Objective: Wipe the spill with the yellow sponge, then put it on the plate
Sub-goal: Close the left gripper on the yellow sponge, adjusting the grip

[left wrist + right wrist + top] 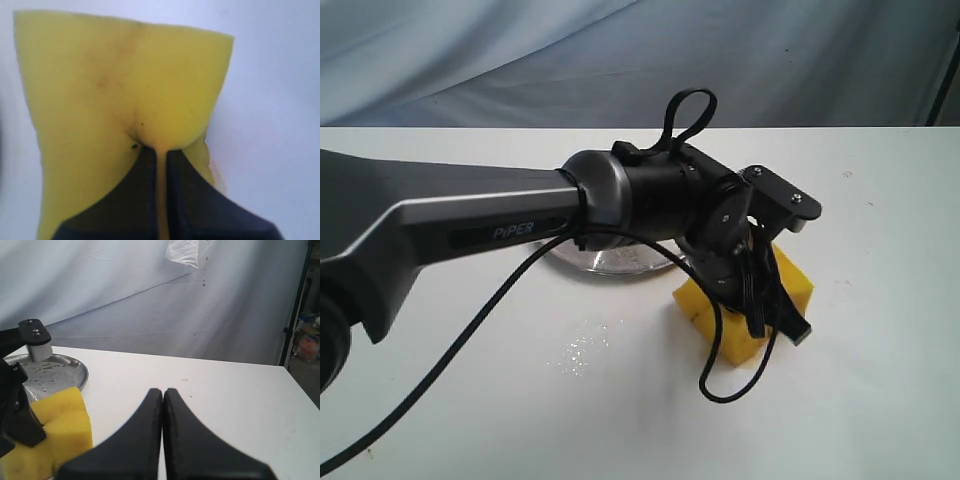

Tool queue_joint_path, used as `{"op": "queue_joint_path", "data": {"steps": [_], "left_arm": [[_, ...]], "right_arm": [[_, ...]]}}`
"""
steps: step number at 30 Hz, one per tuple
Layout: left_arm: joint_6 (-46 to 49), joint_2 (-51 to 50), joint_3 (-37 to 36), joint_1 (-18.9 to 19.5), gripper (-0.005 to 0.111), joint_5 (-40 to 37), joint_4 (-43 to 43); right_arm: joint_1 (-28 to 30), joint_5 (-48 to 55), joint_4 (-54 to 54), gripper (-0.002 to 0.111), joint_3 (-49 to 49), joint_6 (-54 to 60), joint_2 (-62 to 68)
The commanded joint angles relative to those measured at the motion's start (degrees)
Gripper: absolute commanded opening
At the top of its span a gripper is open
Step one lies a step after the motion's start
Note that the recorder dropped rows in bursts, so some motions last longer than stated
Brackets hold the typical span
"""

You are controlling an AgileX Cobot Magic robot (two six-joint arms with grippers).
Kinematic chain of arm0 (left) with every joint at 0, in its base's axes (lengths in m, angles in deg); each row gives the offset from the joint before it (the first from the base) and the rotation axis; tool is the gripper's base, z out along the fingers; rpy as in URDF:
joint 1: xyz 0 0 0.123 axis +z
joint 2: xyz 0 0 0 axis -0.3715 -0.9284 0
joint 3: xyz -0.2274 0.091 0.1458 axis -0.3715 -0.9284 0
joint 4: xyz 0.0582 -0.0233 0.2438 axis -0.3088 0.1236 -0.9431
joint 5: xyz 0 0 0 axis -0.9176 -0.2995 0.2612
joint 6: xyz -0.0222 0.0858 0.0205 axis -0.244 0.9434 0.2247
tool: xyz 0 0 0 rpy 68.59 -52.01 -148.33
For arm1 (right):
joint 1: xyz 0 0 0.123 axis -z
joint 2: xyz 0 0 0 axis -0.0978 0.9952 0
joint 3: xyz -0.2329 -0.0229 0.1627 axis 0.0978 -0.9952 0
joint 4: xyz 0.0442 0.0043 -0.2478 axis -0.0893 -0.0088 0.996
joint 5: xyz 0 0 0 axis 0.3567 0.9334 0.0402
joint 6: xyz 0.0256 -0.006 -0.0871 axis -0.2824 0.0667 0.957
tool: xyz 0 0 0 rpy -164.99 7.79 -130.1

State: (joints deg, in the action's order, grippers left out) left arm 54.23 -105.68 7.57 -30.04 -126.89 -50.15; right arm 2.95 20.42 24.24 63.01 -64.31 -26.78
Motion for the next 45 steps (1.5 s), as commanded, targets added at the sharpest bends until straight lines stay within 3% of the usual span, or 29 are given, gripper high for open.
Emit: {"op": "queue_joint_path", "data": {"steps": [1, 4, 12, 25, 32, 38, 45], "left_arm": [[2.5, -0.51, -0.16, -2.06, 0.0, -5.57, 2.51], [2.5, -0.26, -1.38, -2.36, 0.0, -7.39, 2.51], [2.24, 6.22, -11.62, -2.03, 0.0, -2.84, 2.51], [0.43, 11.51, -22.82, 4.75, 0.0, 0.52, 2.26], [0.43, 11.4, -21.87, 5.94, 0.0, 6.84, 2.26], [0.34, 8.77, -13.43, 5.59, 0.0, 7.36, 2.69], [4.67, 1.87, -1.2, -0.17, 0.0, 0.03, 5.51]], "right_arm": [[-0.21, -0.09, 0.22, 0.0, -0.19, -0.12, -0.25], [-0.21, -0.09, 0.22, 0.0, -0.19, -0.12, -0.25], [-0.21, -0.09, 0.22, 0.0, -0.19, -0.12, -0.25], [-0.21, -0.09, 0.22, 0.0, -0.19, -0.12, -0.25], [-0.21, -0.09, 0.22, 0.0, -0.19, -0.12, -0.25], [-0.21, -0.09, 0.22, 0.0, -0.19, -0.12, -0.25], [-0.21, -0.09, 0.22, 0.0, -0.19, -0.12, -0.25]]}}
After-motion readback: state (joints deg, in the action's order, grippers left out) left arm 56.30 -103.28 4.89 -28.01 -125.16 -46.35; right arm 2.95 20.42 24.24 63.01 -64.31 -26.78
